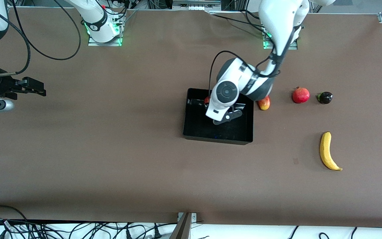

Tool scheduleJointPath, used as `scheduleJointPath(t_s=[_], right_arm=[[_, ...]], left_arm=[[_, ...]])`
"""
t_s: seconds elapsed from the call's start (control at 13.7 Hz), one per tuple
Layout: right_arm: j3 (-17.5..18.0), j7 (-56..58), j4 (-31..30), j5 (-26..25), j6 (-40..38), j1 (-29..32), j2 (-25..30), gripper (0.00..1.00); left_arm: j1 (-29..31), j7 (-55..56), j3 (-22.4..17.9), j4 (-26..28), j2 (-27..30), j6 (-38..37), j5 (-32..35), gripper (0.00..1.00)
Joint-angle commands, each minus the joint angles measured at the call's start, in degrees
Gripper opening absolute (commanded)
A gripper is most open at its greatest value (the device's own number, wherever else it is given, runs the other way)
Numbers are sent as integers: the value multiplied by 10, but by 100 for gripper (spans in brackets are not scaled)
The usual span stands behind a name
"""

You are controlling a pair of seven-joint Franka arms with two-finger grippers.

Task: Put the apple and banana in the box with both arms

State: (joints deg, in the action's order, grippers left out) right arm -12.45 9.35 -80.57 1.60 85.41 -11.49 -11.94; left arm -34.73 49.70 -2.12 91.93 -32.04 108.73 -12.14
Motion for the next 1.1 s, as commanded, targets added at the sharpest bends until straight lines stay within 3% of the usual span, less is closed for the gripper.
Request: scheduleJointPath(t_s=[0.0, 0.15, 0.44, 0.73, 1.02], right_arm=[[79, 2, -133, -17, 89, 79, 94, 100], [131, 5, -161, -18, 110, 133, 115, 100], [129, 8, -120, -17, 79, 143, 110, 100], [126, 4, -100, -17, 36, 143, 105, 100], [118, 1, -100, -17, 41, 142, 104, 100]], left_arm=[[81, -91, 2, -11, 52, -75, -2, 100], [145, -174, 2, -11, 78, -117, -2, 100], [251, -330, -6, -8, 86, -124, 61, 100], [310, -473, -46, -4, 73, -72, 107, 100], [349, -557, -61, -8, 16, 62, 120, 100]])
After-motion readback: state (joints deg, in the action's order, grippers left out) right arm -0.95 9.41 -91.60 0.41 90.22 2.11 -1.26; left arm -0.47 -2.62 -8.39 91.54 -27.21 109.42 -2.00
